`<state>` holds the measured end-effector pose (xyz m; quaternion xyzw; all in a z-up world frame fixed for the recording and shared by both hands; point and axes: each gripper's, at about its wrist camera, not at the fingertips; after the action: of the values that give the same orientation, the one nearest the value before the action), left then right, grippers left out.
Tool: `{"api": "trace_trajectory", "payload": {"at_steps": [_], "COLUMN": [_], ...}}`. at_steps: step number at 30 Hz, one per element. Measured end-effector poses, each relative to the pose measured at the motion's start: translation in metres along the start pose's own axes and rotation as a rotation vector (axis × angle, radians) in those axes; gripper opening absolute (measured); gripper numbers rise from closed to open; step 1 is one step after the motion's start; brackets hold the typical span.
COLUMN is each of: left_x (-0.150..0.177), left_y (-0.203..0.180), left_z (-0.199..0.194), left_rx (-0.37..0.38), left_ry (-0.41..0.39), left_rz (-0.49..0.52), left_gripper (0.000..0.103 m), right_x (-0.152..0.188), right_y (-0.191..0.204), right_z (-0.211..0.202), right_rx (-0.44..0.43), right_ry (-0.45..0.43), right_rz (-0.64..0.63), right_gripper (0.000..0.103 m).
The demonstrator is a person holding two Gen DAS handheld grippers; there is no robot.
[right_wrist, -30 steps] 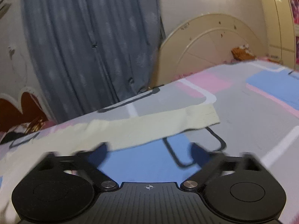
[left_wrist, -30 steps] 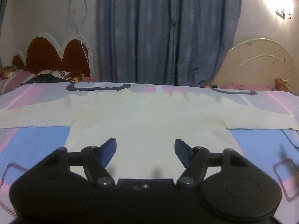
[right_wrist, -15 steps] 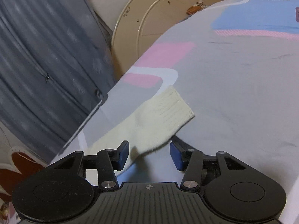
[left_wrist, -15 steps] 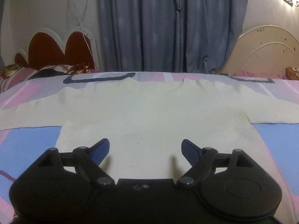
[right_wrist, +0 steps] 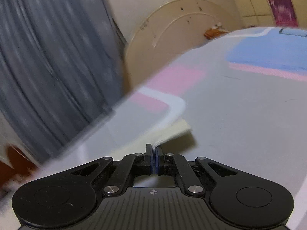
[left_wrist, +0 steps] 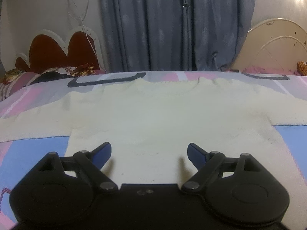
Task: Fold small clothes
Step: 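Fold the held sleeve across the sweater body and open the right tool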
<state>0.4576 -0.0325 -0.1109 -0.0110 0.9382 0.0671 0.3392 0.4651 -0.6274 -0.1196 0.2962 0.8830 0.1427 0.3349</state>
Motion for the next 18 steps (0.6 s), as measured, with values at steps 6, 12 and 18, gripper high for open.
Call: {"api": "trace_trajectory", "payload": {"at_steps": [6,12,18], "left_x": [-0.01,-0.023,-0.031], "left_y": [0.022,0.042,0.072], "left_z": [0.012,0.02,0.018], "left_rx": [0.031,0.103,0.204], "left_ry": [0.042,0.026,0.0], "left_rz": [-0.002,-0.003,-0.068], "left_gripper": [0.089,0.081,0.078], "right_x": [0.005,0.042,0.105], "right_y": [0.034,0.124,0.229], "right_z": [-0.012,-0.011,0.015], "right_rx": [0.005,-0.047,-0.16], "right_ry": [-0.05,-0.064,-0.007], "right_rz": [-0.105,-0.321,-0.482], "right_gripper": [0.001,0.001,0.001]}}
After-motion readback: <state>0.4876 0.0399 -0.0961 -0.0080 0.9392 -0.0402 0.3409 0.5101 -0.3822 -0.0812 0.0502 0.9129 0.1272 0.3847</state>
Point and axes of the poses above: each gripper's, at about its wrist camera, not at the fingertips, and z roughly the way its jaws point, y to its left, x to its underside, and after that the axes turned 11 degrees about y, right-handed
